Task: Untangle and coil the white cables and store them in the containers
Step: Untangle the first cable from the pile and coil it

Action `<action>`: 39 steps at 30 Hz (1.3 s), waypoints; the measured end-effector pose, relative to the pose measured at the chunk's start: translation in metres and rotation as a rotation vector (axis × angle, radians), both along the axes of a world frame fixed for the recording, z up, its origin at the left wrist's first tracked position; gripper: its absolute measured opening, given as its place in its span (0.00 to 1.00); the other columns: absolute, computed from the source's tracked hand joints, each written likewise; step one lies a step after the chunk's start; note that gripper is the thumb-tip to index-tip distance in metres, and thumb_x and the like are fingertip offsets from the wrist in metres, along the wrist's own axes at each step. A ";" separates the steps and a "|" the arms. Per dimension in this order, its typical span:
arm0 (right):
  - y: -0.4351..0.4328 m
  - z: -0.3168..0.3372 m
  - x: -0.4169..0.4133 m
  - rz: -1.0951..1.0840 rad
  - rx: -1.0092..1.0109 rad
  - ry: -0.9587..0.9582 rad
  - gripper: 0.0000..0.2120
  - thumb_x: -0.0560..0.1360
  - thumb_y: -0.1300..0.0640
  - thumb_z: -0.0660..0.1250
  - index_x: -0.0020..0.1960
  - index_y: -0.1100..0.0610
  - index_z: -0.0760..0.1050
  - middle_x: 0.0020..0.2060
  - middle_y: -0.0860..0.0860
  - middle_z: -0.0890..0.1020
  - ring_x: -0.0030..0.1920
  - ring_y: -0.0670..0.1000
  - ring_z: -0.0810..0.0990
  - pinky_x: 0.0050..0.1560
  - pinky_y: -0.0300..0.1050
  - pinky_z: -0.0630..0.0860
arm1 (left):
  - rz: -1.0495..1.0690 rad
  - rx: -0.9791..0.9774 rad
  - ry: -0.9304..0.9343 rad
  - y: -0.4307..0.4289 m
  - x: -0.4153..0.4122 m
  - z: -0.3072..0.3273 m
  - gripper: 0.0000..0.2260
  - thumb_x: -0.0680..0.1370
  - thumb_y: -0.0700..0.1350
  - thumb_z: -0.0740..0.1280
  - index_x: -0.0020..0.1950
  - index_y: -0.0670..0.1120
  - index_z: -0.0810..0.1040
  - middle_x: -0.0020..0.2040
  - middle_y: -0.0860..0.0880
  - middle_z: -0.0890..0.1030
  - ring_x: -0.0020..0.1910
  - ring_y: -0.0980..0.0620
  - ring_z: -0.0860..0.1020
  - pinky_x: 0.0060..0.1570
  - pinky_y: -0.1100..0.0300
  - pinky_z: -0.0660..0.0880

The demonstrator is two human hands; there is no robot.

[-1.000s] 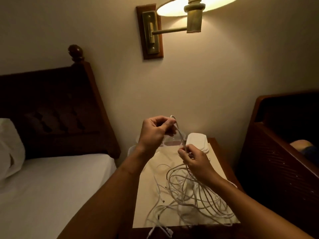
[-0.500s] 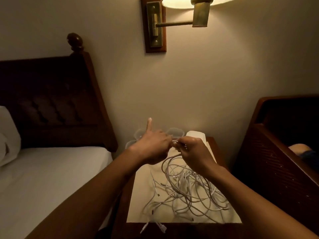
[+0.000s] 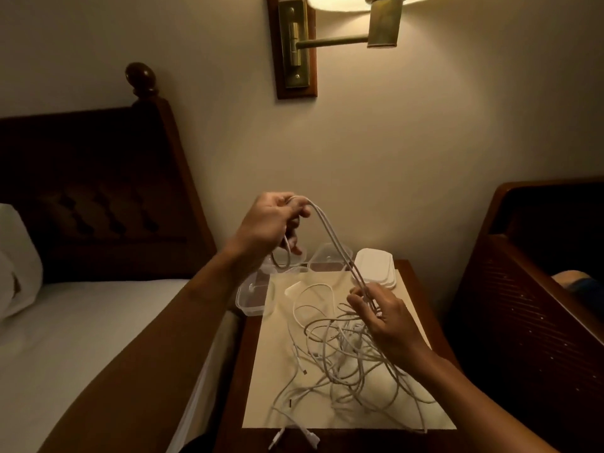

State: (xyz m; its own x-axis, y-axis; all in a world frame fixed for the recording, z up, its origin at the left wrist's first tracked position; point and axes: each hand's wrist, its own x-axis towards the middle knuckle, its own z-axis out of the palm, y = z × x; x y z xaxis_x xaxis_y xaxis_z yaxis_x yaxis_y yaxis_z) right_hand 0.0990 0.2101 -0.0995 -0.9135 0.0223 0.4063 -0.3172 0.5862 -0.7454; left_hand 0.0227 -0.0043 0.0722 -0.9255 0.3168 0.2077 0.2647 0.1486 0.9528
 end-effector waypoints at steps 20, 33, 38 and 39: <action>-0.026 0.037 -0.023 -0.010 0.308 -0.209 0.14 0.83 0.41 0.55 0.48 0.46 0.75 0.41 0.47 0.82 0.40 0.49 0.79 0.42 0.53 0.80 | -0.072 0.103 -0.237 0.026 0.011 -0.087 0.07 0.74 0.47 0.77 0.47 0.43 0.87 0.36 0.50 0.82 0.34 0.51 0.69 0.36 0.56 0.67; -0.016 0.010 -0.003 -0.235 0.230 0.089 0.23 0.76 0.47 0.70 0.69 0.44 0.71 0.69 0.42 0.75 0.64 0.45 0.76 0.65 0.55 0.68 | -0.081 0.721 -0.263 0.046 0.022 -0.040 0.09 0.87 0.43 0.56 0.49 0.42 0.71 0.33 0.45 0.71 0.31 0.46 0.76 0.47 0.43 0.82; 0.005 0.004 -0.003 -0.142 0.098 -0.054 0.14 0.77 0.33 0.62 0.55 0.40 0.76 0.45 0.40 0.83 0.37 0.42 0.80 0.39 0.52 0.80 | 0.000 0.872 -0.268 0.033 0.010 -0.032 0.11 0.87 0.43 0.56 0.45 0.46 0.71 0.31 0.50 0.60 0.24 0.53 0.62 0.27 0.60 0.67; 0.007 0.003 -0.004 -0.120 0.100 -0.068 0.13 0.77 0.34 0.61 0.51 0.41 0.75 0.42 0.41 0.82 0.37 0.43 0.79 0.39 0.54 0.79 | 0.016 0.799 -0.237 0.031 0.008 -0.034 0.11 0.87 0.43 0.57 0.45 0.45 0.71 0.30 0.49 0.60 0.24 0.52 0.60 0.27 0.60 0.64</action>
State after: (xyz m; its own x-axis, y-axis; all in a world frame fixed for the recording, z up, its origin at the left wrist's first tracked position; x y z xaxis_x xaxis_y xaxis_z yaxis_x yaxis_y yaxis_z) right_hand 0.0947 0.2166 -0.0968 -0.9321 0.0955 0.3493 -0.1914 0.6890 -0.6990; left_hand 0.0309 0.0269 0.0378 -0.9762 0.1430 0.1633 0.0474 -0.5937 0.8033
